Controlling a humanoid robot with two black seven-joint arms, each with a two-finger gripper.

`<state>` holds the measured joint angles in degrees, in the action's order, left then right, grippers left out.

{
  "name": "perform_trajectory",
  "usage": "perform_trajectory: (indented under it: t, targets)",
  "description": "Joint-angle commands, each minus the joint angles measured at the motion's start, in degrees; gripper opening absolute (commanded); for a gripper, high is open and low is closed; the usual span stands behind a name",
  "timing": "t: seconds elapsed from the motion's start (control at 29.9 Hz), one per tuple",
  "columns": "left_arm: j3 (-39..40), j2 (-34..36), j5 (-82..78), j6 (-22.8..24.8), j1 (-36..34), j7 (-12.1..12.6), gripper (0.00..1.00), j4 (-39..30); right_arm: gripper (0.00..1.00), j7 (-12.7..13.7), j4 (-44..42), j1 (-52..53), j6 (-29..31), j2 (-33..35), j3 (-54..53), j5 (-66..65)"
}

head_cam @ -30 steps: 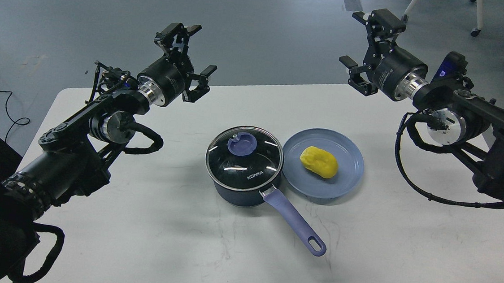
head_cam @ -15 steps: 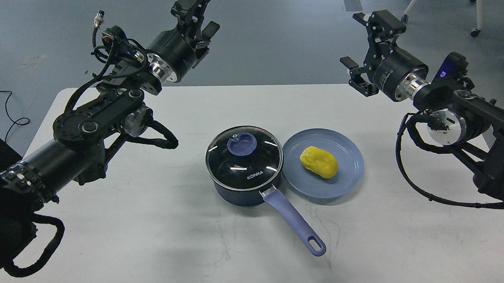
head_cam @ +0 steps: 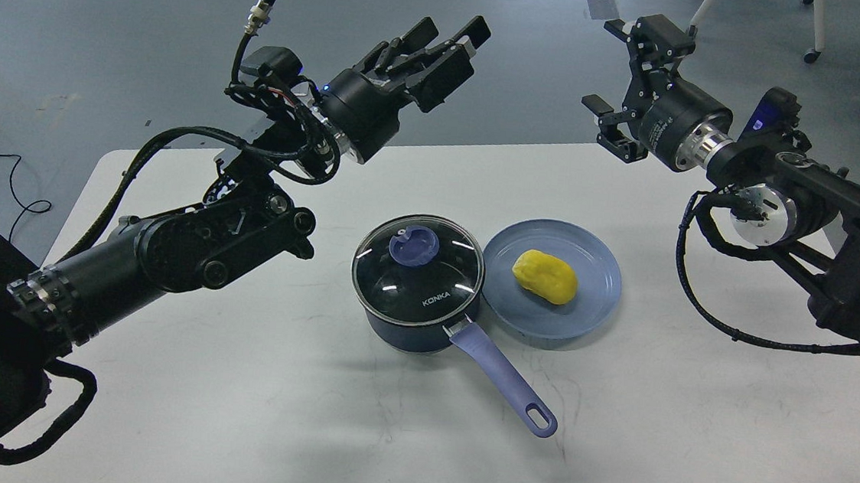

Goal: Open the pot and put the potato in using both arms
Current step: 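Move the left hand over the saucepan's glass lid, then lower the left hand and grasp the lid's knob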

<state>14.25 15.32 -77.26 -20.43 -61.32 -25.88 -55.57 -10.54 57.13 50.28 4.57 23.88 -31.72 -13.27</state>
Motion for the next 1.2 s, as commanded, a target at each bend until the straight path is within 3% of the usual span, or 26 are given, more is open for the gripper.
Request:
perform_trajectory:
  t: [0.0, 0.2, 0.43, 0.63, 0.9, 1.17]
  targets:
    - [-5.9, 0.0, -9.8, 0.0, -2.7, -2.0, 0.98, 0.0, 1.0, 0.0, 0.0, -0.4, -0.1, 0.0, -0.2, 0.1]
    - [-8.8, -0.3, -24.0, -0.7, -3.5, -2.1, 0.98, 0.0, 1.0, 0.3, -0.1, -1.0, -0.4, 1.4, -1.3, 1.1]
    - [-11.6, 0.1, -38.0, -4.2, -3.3, -2.1, 0.98, 0.6, 1.0, 2.6, -0.4, -3.8, 0.1, 2.0, -4.2, 6.1]
    - [-11.9, 0.6, -37.4, -4.4, -1.4, -2.1, 0.98, 4.7, 1.0, 2.5, -0.5, -7.3, 0.0, 1.9, -4.4, 6.2]
    - [-12.0, 6.4, -36.5, -7.0, 3.4, -2.1, 0.98, 4.7, 1.0, 2.0, -1.3, -9.6, -0.1, 1.9, -4.6, 6.2]
    - [-12.4, 7.4, -37.1, -7.6, 5.3, -2.1, 0.98, 3.8, 1.0, 2.0, -1.8, -9.6, -0.1, 1.9, -4.6, 6.2]
